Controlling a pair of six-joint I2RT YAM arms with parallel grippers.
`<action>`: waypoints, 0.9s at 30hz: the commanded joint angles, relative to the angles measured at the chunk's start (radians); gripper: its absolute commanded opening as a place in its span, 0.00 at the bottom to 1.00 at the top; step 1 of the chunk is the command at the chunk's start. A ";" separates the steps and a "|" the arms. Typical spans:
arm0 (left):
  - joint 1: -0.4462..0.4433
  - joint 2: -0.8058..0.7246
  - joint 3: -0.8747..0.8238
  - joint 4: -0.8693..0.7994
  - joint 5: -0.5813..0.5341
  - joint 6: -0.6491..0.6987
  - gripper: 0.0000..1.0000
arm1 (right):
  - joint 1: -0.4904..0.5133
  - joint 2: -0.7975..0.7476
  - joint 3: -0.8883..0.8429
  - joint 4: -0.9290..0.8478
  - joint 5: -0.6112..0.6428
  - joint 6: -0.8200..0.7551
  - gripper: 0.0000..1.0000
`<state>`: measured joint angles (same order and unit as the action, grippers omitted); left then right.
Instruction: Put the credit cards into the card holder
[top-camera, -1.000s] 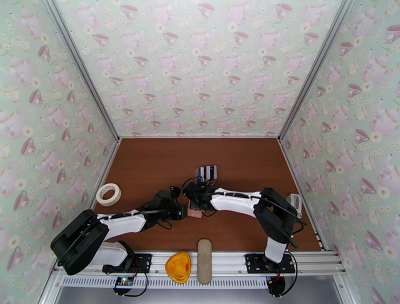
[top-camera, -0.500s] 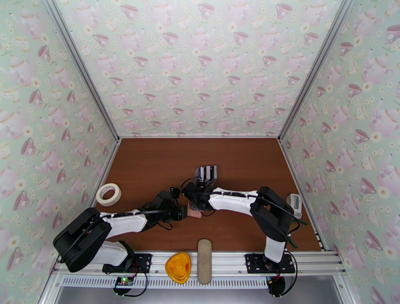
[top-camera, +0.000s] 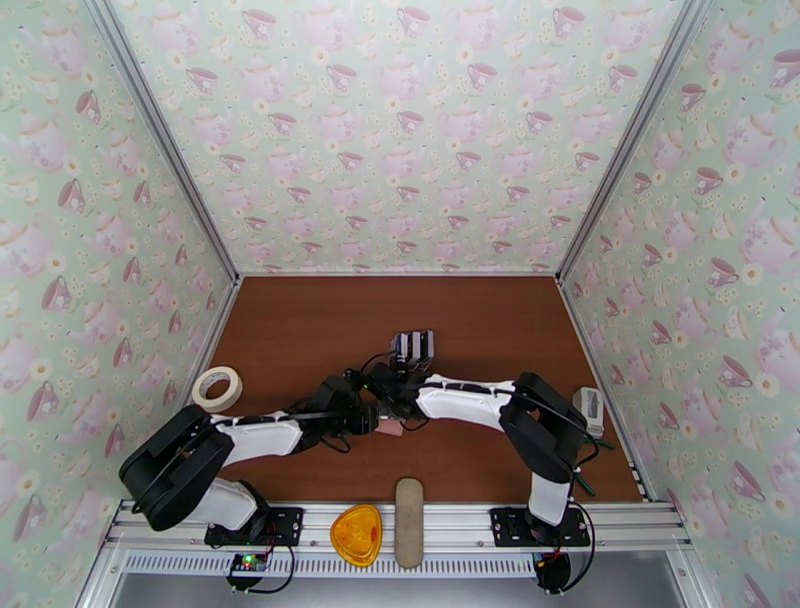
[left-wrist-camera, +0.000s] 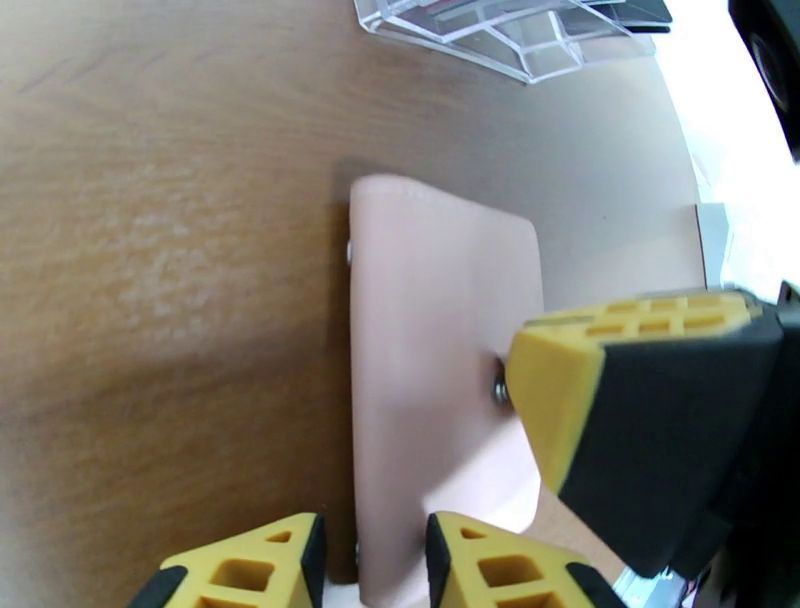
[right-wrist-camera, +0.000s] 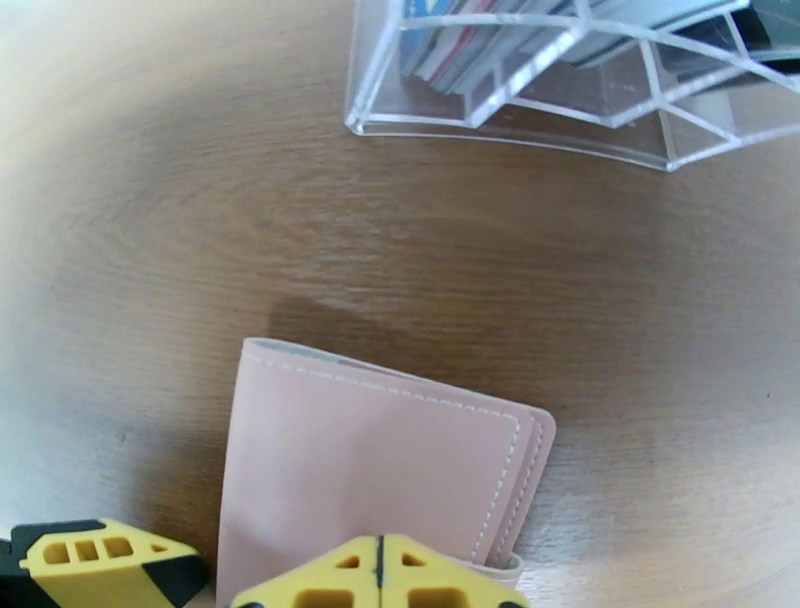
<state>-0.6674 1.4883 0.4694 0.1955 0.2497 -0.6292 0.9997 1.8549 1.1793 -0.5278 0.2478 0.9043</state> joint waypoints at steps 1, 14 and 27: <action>0.000 0.048 0.015 -0.036 -0.038 -0.004 0.32 | 0.004 0.002 -0.013 -0.005 -0.039 -0.011 0.01; -0.003 0.067 0.014 -0.054 -0.064 -0.053 0.29 | -0.040 -0.120 -0.075 0.063 -0.042 -0.078 0.00; -0.032 0.082 0.002 -0.015 -0.087 -0.132 0.29 | -0.085 -0.266 -0.226 0.107 -0.046 -0.072 0.02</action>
<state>-0.6884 1.5234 0.4892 0.2230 0.2119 -0.7288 0.9184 1.6363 0.9905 -0.4381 0.2020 0.8265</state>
